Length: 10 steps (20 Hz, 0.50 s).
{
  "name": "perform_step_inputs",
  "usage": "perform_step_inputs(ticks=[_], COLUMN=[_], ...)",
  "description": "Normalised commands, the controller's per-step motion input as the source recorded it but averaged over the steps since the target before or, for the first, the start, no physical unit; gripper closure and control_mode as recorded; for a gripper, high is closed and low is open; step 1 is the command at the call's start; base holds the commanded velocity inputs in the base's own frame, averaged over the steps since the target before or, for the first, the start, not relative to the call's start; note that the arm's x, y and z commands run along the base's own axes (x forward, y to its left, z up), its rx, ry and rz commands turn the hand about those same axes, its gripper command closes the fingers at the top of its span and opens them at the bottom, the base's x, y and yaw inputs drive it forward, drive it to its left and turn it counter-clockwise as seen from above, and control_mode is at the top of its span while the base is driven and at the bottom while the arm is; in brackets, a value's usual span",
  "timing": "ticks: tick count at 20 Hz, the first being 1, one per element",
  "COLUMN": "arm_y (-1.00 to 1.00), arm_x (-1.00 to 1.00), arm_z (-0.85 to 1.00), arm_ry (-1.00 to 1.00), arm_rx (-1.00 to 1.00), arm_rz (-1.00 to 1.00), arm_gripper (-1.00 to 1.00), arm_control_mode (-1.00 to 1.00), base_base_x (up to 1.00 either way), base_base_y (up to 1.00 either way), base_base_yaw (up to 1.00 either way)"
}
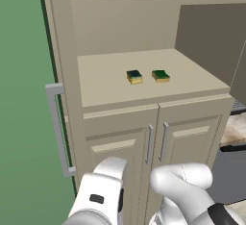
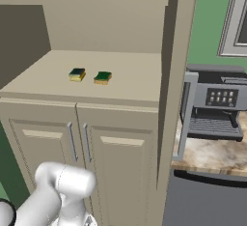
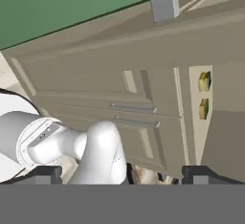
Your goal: Pick up the sponge and sponge from the sink, and place them back in the cabinet, and close the cabinet doors.
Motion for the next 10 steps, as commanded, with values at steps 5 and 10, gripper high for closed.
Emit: perform_step_inputs(ticks=[5, 10], arm_y=[0.34, 0.35], arm_x=[0.0, 0.0], arm_z=[0.0, 0.0], arm_ry=[0.0, 0.0], arm_rx=[-0.12, -0.14], arm_rz=[0.12, 0.11], arm_gripper=[-1.0, -1.0], arm_control_mode=[-1.0, -1.0], base_base_x=[0.0, 0.0], base_base_y=[0.0, 0.0], base_base_yaw=[0.0, 0.0])
